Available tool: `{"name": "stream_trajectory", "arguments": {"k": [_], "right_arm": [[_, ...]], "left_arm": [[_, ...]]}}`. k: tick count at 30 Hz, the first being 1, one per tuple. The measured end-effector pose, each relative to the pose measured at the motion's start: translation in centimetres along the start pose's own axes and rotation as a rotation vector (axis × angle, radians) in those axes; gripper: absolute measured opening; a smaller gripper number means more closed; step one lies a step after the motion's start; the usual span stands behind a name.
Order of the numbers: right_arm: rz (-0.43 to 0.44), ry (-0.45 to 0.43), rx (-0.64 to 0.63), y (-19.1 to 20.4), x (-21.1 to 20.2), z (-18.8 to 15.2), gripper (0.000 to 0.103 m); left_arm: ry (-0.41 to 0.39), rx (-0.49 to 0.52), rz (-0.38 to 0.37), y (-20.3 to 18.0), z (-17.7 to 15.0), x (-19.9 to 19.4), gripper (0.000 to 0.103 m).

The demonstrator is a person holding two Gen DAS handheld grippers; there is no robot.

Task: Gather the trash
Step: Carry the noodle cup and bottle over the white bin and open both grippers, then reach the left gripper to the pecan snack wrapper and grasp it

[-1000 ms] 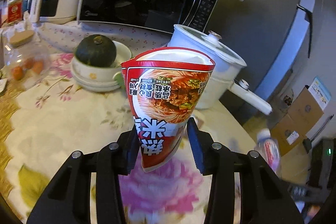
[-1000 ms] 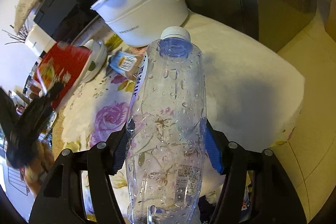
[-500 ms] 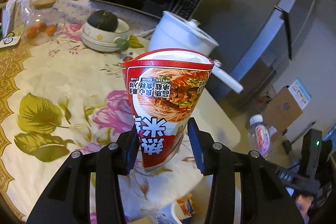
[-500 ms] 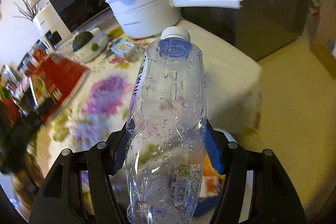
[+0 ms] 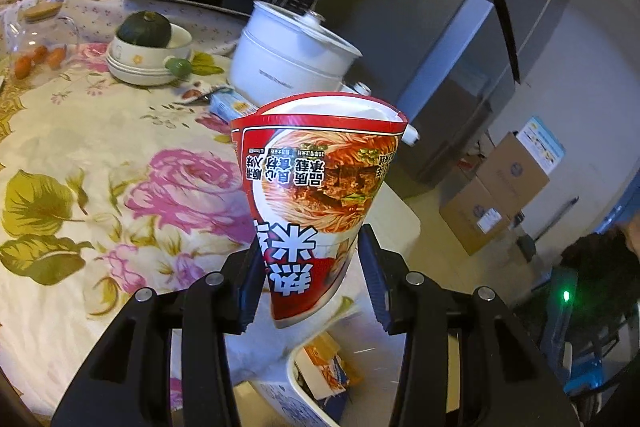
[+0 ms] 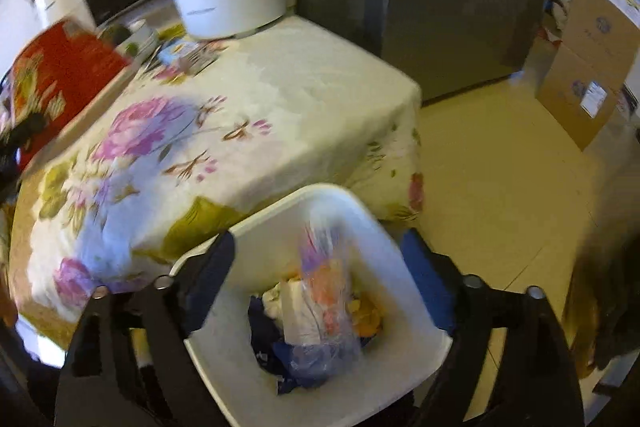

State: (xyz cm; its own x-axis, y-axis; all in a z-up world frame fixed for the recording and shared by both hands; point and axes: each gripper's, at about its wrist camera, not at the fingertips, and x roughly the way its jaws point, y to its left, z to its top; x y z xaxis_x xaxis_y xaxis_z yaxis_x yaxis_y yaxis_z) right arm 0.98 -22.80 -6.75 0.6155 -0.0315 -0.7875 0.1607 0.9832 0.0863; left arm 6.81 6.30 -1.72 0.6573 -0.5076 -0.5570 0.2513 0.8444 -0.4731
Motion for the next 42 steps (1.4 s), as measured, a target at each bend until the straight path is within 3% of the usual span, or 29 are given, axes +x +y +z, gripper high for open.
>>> {"name": "stream_trajectory", "arguments": {"k": [5, 12, 19, 22, 26, 30, 36, 42], "right_arm": [[-0.152, -0.077, 0.072, -2.1, 0.1, 0.7, 0.094], [-0.278, -0.142, 0.119, -3.8, -0.2, 1.5, 0.096], [-0.282, -0.139, 0.186, -5.5, 0.1, 2.3, 0.096], [-0.271, -0.137, 0.188, -5.3, 0.3, 2.3, 0.096], [-0.264, -0.152, 0.198, -5.3, -0.1, 2.4, 0.096], [-0.256, -0.140, 0.196, -5.2, 0.2, 2.4, 0.096], [-0.221, -0.096, 0.168, -3.8, 1.4, 3.0, 0.096], [-0.152, -0.040, 0.054, 0.1, 3.1, 4.4, 0.096]], "left_arm": [[0.064, 0.052, -0.042, -1.9, -1.2, 1.1, 0.046], [0.192, 0.155, -0.090, -4.8, -4.0, 3.4, 0.047], [0.341, 0.243, -0.133, -7.3, -7.8, 6.2, 0.044], [0.386, 0.265, -0.152, -8.1, -9.0, 7.1, 0.036], [0.387, 0.300, -0.181, -9.2, -9.3, 7.0, 0.033], [0.376, 0.268, -0.175, -8.6, -8.5, 6.8, 0.035], [0.336, 0.160, -0.087, -5.2, -6.0, 7.1, 0.048], [0.242, 0.075, 0.063, -0.9, -2.4, 7.2, 0.065]]}}
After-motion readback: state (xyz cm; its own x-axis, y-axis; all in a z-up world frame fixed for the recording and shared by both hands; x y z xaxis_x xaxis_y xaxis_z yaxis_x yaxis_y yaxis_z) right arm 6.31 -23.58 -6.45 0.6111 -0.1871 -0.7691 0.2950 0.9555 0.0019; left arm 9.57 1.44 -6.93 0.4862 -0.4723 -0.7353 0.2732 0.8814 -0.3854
